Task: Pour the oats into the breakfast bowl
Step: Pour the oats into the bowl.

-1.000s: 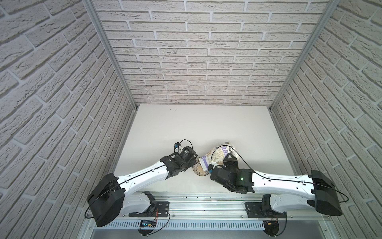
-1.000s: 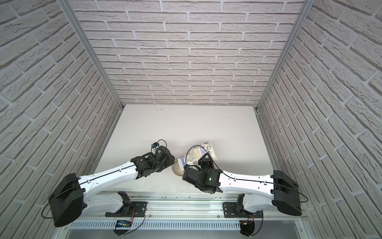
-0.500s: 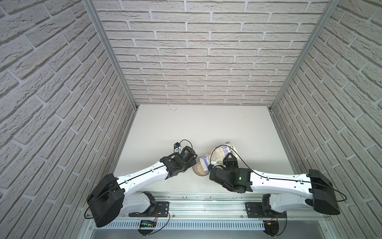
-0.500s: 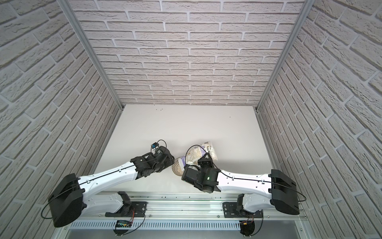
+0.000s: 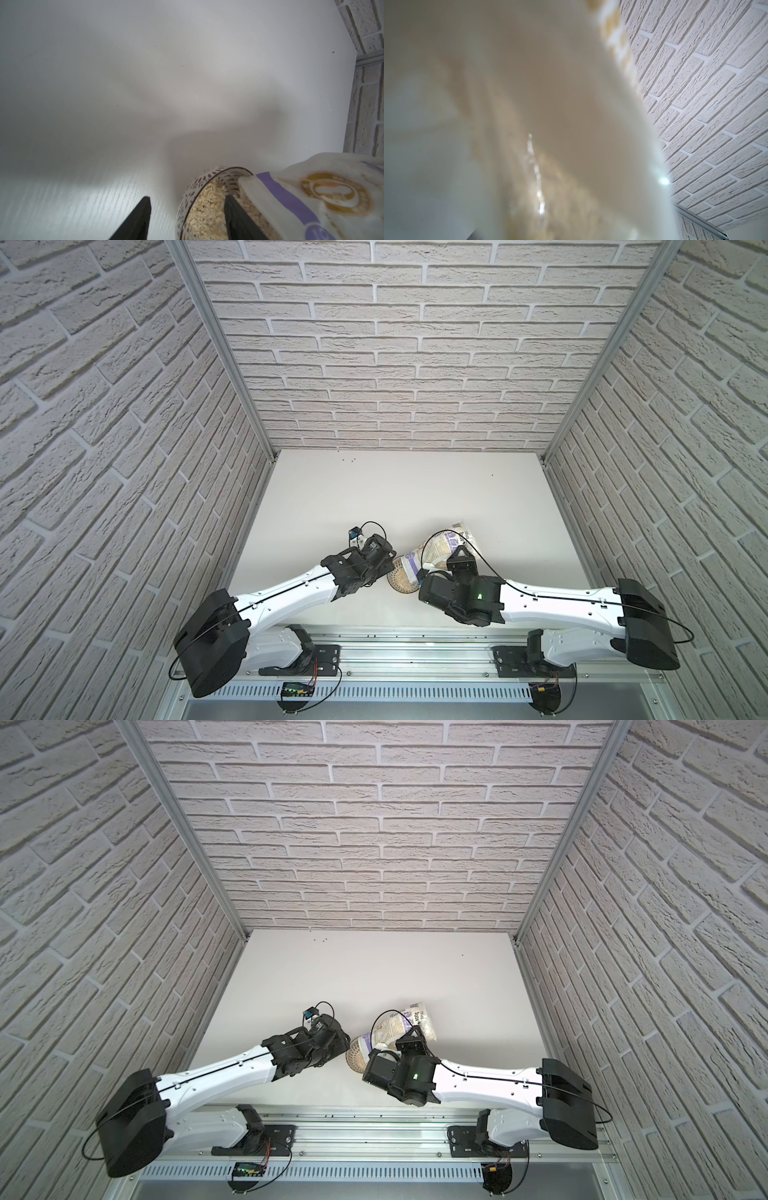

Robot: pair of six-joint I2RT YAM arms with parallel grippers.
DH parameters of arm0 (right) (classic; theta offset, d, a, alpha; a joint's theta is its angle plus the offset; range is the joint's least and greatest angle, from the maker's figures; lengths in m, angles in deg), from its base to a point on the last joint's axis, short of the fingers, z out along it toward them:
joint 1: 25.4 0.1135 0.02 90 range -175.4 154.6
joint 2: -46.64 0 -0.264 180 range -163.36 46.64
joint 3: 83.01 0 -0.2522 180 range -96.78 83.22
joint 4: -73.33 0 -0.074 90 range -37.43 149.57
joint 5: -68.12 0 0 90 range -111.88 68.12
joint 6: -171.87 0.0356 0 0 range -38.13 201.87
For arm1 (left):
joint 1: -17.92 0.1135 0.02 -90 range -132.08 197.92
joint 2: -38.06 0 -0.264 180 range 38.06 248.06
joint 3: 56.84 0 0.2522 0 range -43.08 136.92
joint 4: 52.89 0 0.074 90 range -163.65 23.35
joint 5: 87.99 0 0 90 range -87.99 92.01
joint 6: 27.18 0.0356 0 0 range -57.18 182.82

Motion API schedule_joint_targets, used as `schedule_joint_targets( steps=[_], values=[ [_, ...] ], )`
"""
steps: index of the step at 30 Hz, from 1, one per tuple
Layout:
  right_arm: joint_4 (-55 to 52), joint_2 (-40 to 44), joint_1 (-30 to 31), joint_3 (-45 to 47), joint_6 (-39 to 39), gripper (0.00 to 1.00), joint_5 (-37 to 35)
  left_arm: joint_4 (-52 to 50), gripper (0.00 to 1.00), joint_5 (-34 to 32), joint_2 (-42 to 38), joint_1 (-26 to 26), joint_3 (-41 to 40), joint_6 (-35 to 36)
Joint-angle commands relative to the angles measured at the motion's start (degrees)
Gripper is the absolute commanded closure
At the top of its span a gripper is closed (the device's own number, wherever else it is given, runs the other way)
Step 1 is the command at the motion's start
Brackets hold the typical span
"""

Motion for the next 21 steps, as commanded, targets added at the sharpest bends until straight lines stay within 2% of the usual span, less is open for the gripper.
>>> schedule_joint_targets(
  steps=[1,21],
  values=[
    [1.5,0.6,0.7,-3.7,2.6,0.96,-11.1,0.0,0.41,-1.1,-1.0,-0.3,-0.8,-0.2],
    [-0.6,-0.1,1.0,-5.8,2.7,0.96,-11.3,-0.2,0.41,-1.6,-1.7,-0.3,-0.9,-0.3]
  ],
)
